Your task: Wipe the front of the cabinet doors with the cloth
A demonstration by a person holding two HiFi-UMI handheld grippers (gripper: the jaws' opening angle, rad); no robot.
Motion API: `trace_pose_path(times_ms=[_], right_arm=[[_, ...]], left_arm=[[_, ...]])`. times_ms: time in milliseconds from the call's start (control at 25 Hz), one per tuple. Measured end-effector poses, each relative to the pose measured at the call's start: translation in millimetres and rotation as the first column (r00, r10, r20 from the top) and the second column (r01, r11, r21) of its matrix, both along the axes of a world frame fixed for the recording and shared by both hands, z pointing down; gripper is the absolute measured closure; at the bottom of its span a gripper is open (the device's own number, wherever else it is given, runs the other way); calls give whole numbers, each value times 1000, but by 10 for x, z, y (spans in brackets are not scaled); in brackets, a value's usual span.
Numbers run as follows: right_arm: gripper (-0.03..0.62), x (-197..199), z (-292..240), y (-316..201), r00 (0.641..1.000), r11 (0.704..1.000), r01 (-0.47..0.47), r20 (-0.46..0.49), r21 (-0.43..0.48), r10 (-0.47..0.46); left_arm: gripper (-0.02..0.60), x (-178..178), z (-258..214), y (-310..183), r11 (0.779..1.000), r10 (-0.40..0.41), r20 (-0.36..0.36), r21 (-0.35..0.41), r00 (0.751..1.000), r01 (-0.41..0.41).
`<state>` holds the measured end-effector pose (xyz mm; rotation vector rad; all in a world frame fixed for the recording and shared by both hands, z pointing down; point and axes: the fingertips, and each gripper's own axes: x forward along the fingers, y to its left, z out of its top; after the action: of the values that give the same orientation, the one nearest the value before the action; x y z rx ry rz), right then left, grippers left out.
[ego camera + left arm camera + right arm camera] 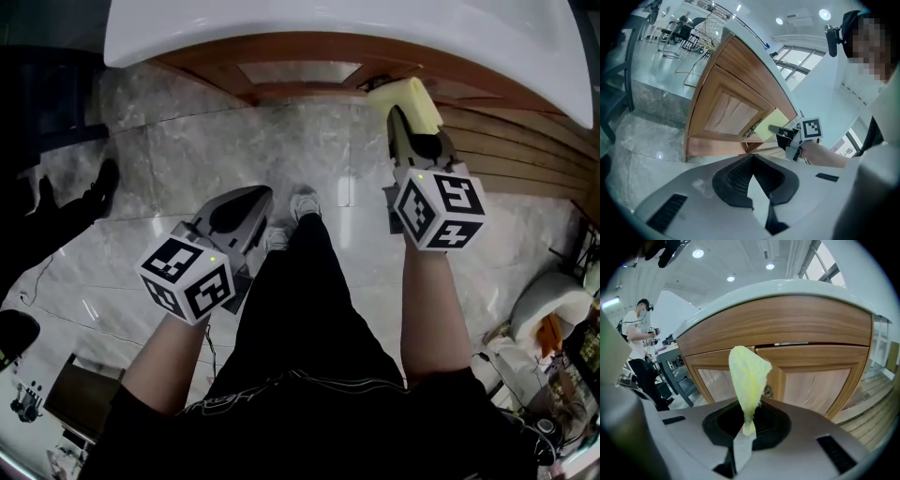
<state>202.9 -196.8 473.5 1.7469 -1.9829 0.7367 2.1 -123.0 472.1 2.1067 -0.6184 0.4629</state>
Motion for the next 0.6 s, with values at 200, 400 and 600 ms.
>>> trace_pose_path(times_ms=[200, 400, 600], right_arm=[[554, -452, 172, 36, 994, 995, 99, 39, -33, -98], [554, -1003, 372, 29, 974, 974, 221, 56, -56, -218], [554, -1589, 536, -62, 936, 935, 351, 60, -53, -348]], left_arm=[[575, -191, 42, -6, 998, -56, 2, -10, 998, 56], [575, -369, 66, -34, 994, -105, 3, -17, 994, 105], [575, -605, 114, -53, 982, -185, 8, -35, 983, 185]])
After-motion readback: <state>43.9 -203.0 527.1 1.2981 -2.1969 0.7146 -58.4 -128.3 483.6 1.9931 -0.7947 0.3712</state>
